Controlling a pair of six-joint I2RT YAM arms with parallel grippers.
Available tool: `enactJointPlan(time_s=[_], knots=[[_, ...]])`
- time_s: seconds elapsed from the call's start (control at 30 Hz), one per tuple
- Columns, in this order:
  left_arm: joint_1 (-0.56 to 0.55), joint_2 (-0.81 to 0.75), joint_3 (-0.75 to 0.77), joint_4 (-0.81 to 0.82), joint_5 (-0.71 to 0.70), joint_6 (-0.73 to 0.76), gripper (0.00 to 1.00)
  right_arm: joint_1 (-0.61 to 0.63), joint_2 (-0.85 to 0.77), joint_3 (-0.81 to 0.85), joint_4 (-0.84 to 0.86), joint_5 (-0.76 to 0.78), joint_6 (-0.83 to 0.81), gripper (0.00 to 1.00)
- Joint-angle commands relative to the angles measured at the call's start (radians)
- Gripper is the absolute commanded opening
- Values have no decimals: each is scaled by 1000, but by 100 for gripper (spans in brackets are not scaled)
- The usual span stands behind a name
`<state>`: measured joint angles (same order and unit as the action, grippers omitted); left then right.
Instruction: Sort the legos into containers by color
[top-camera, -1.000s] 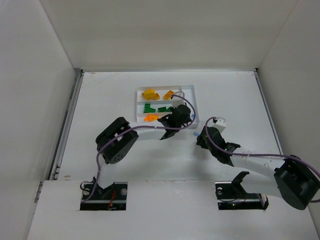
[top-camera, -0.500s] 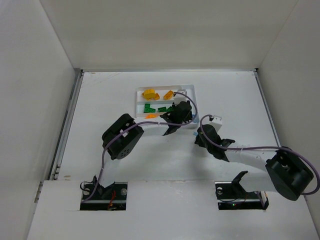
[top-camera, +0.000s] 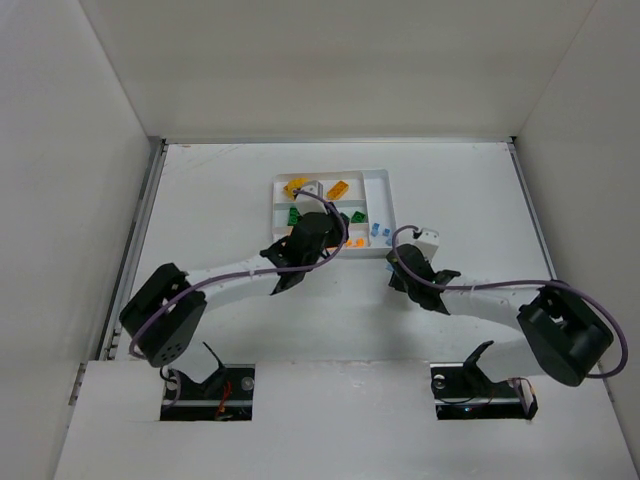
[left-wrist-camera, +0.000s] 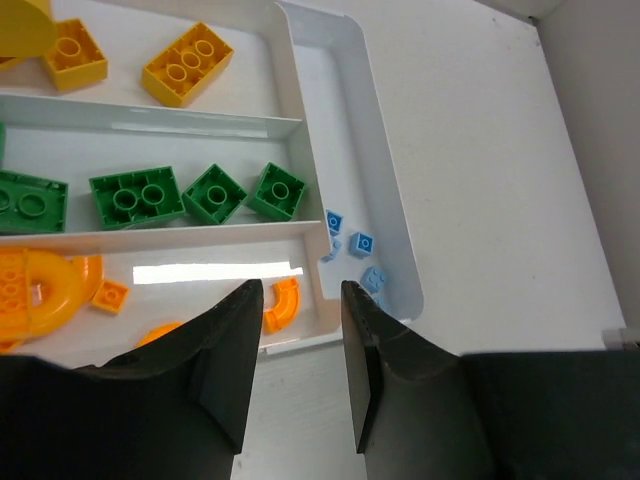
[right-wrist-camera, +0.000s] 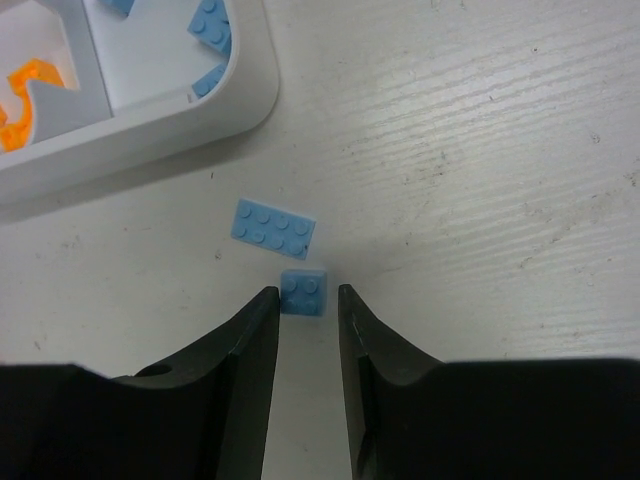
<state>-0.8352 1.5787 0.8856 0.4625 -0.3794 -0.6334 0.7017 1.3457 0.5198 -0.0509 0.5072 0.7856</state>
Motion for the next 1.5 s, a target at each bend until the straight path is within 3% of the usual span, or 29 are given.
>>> enactJointPlan(time_s=[0.0,0.3,0.57,0.87,0.97,1.1,1.23,1.3,1.47], knots=[[3,-126,-91,56,-18,-3,35,14,27,60,-35,45,10,35],[20,-350,-322,71,-18,-9,35,41,96,117,-89,99,35,25],[32,-454,-467,160,19,15,36,77,-25,207,-168,111,-12,22],[34,-467,-517,196,31,-5,35,-66,128,376,-40,36,-195,23],[37,-471,-522,197,33,-8,35,-97,185,422,-20,19,-206,27],[35,-471,-524,199,39,-14,35,-94,199,434,-3,14,-220,45],[35,-459,-522,203,51,-23,35,-94,130,361,9,30,-191,49],[35,-459,-522,206,56,-26,35,-94,78,297,28,37,-160,45],[38,-447,-522,212,68,-41,35,-94,-32,133,65,56,-63,19]])
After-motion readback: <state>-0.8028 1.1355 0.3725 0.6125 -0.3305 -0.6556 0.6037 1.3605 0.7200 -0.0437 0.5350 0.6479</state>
